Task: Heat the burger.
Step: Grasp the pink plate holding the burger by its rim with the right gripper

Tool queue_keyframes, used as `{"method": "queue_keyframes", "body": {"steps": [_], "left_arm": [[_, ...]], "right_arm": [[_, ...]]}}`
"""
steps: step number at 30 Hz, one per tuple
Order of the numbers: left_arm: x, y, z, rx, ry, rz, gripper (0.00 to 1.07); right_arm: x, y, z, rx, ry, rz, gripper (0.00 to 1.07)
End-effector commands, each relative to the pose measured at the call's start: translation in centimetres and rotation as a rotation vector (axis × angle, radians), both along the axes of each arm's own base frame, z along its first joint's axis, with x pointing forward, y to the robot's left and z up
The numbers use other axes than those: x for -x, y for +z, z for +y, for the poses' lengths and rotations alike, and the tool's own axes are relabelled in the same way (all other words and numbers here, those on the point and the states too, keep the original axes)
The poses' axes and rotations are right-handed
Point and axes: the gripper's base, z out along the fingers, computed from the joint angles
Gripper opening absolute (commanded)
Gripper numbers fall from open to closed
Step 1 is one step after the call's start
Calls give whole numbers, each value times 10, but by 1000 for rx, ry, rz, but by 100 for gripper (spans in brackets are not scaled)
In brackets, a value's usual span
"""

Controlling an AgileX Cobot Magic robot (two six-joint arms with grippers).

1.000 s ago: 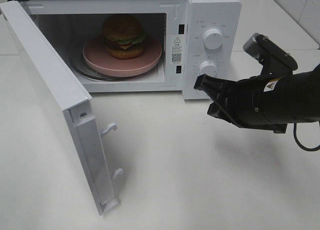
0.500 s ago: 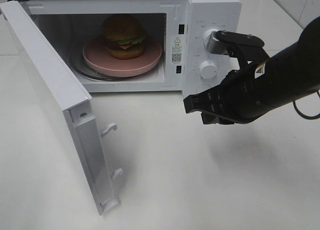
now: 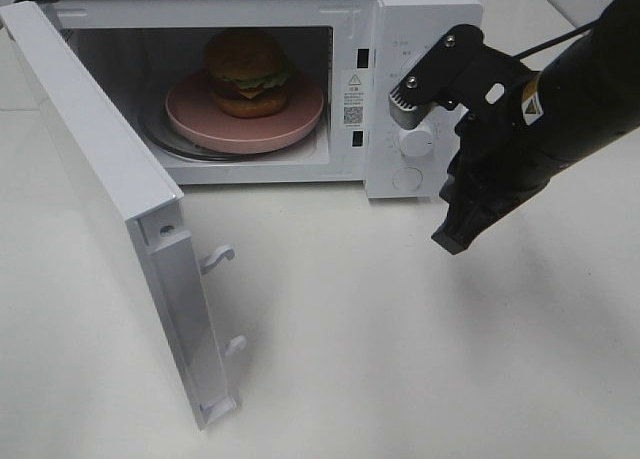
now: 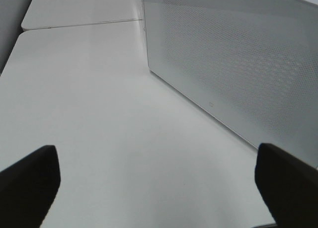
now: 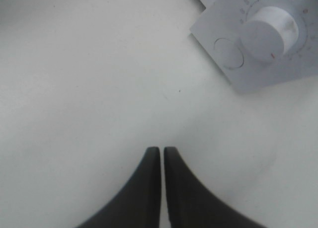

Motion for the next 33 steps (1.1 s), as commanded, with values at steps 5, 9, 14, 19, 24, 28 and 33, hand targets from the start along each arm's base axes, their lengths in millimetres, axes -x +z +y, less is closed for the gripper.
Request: {"method": "queue_keyframes", "body": {"steps": [5, 9, 14, 19, 24, 28, 33], "left_arm": [[2, 0, 0, 4, 1, -21, 100], [2, 0, 0, 4, 1, -21, 100], [2, 0, 0, 4, 1, -21, 100], [2, 0, 0, 4, 1, -21, 100], [2, 0, 0, 4, 1, -21, 100], [2, 0, 0, 4, 1, -21, 100], [2, 0, 0, 4, 1, -21, 100]], "right_arm": [[-1, 7, -2, 255, 368, -107, 7], [1, 6, -1, 385, 584, -142, 8], [3, 4, -2, 532, 805, -156, 10], [2, 6, -1, 570, 868, -180, 21], [-4, 19, 3, 503, 781, -205, 51], [-9, 28, 7, 425, 677, -235, 90], [-10, 29, 8, 406, 653, -238, 101]]}}
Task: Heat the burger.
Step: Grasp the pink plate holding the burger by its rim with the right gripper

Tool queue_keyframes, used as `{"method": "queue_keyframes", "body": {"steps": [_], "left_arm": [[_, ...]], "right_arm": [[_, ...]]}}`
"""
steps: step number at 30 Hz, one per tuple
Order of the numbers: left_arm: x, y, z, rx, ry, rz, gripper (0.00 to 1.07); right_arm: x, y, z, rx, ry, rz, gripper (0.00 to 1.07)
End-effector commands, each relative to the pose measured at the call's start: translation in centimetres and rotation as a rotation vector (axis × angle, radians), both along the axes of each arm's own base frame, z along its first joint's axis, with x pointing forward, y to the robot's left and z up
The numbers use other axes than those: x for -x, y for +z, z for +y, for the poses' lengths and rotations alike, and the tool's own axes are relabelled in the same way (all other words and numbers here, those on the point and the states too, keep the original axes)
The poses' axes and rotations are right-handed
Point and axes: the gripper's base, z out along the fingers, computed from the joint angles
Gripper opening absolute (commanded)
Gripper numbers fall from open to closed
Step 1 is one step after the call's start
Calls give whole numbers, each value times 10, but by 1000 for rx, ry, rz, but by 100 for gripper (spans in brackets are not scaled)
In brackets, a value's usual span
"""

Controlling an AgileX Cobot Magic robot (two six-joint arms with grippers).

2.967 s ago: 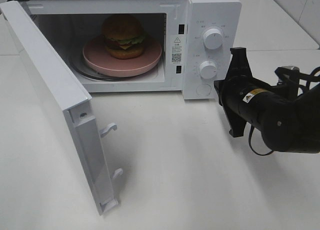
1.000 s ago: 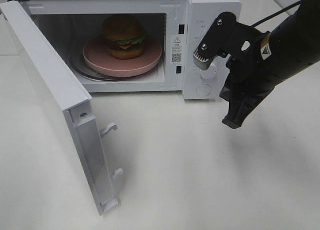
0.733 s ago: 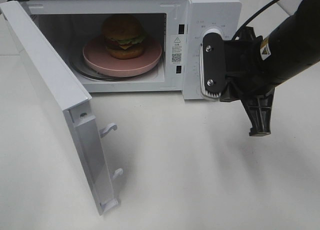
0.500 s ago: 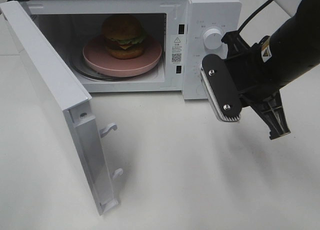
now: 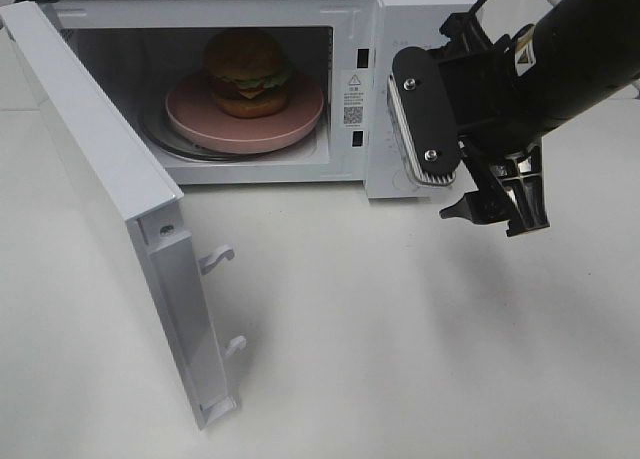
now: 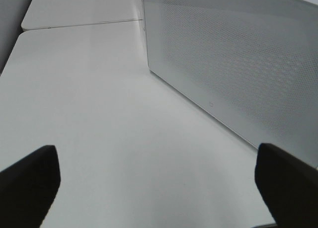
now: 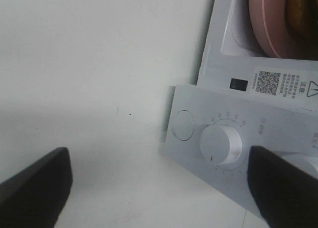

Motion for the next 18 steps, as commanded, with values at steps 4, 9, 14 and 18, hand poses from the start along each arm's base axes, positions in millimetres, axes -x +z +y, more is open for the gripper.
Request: {"method": "queue_keyframes", "body": {"steps": [4, 9, 14, 18], "left_arm": [[2, 0, 0, 4, 1, -21, 100], [2, 0, 0, 4, 1, -21, 100], [2, 0, 0, 0, 4, -21, 100], [2, -1, 1, -14, 14, -21, 100]], "right_arm": [[-1, 7, 0, -36, -18, -27, 100], [-9, 8, 16, -18, 21, -53, 99], [-24, 2, 39, -23, 50, -77, 98], [-38, -5, 51, -4, 68, -89, 97]]}}
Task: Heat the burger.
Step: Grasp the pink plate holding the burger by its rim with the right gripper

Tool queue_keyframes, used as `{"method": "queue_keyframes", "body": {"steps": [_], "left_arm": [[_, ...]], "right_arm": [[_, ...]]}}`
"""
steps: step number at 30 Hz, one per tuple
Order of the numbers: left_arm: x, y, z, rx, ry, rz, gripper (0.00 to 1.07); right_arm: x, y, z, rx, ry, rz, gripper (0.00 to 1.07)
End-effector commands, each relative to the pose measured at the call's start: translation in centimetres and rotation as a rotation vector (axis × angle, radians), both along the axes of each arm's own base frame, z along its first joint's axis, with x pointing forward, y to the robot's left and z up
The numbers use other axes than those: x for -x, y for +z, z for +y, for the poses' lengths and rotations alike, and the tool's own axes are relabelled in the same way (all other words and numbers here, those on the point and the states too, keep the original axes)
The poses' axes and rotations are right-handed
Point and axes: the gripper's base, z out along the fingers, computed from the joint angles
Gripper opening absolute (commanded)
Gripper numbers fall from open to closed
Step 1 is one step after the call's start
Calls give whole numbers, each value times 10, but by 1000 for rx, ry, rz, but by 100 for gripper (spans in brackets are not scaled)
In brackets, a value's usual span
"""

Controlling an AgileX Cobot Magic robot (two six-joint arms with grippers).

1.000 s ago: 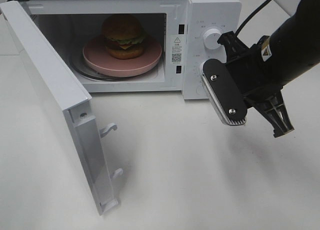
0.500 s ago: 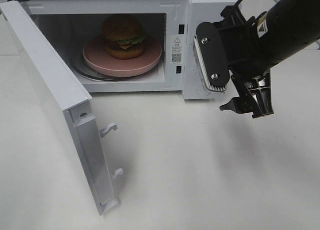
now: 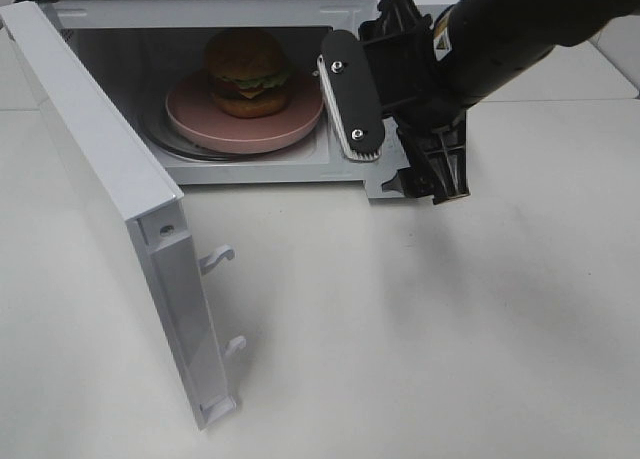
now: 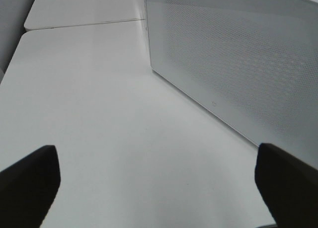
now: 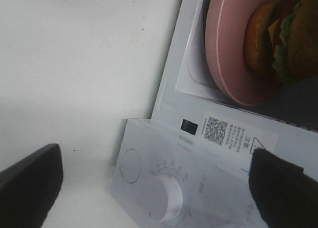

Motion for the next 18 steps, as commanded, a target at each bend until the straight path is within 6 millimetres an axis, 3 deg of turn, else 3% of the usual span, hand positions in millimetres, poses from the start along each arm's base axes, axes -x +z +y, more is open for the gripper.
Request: {"method": "queue_keyframes", "body": {"steps": [1, 18], "left_arm": [[2, -1, 1, -8, 10, -21, 100], [2, -1, 1, -8, 10, -21, 100]], "right_arm": [[-17, -8, 13, 13, 13, -26, 97], [-49, -35, 64, -7, 82, -57, 96]]}}
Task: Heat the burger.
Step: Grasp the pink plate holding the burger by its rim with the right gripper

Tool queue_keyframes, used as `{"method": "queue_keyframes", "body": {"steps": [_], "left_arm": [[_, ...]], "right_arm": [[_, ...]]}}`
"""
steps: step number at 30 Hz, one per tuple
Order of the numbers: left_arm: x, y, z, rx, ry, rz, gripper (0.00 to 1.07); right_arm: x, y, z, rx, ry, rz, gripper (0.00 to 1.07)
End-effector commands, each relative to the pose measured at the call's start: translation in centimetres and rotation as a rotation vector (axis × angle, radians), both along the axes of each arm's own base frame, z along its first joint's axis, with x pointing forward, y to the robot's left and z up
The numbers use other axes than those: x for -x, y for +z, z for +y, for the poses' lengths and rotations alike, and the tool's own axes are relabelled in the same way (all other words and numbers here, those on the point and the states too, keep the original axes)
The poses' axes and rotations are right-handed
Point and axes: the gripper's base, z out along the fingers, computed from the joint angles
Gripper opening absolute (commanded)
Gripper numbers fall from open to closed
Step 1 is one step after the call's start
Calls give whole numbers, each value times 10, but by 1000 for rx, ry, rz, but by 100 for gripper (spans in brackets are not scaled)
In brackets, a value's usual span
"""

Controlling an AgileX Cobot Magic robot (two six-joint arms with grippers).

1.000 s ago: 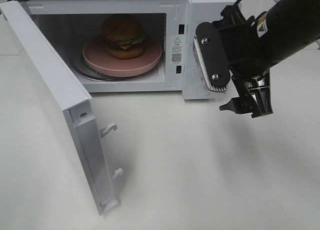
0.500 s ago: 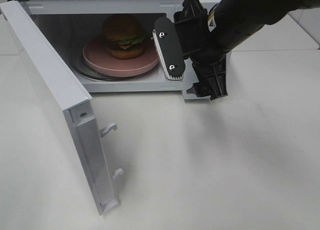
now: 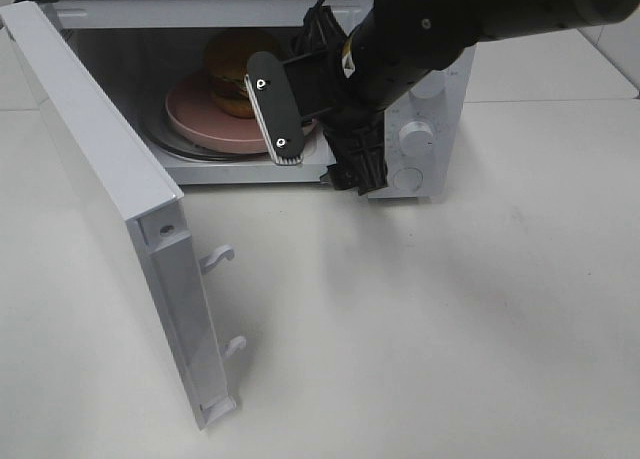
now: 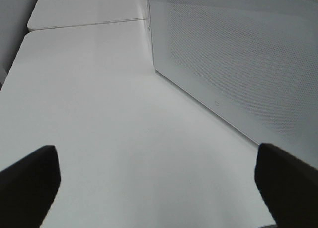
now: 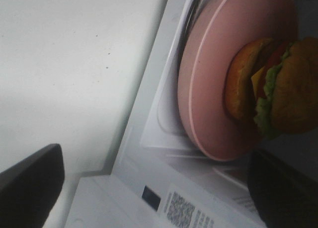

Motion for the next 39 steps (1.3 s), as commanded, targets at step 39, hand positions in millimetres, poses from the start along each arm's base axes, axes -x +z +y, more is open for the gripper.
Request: {"method": "queue_keyframes", "body": {"steps": [39], "left_arm": [[2, 0, 0, -1, 5, -21, 100]], "right_arm": [[-72, -63, 41, -50, -45, 5, 90]]}}
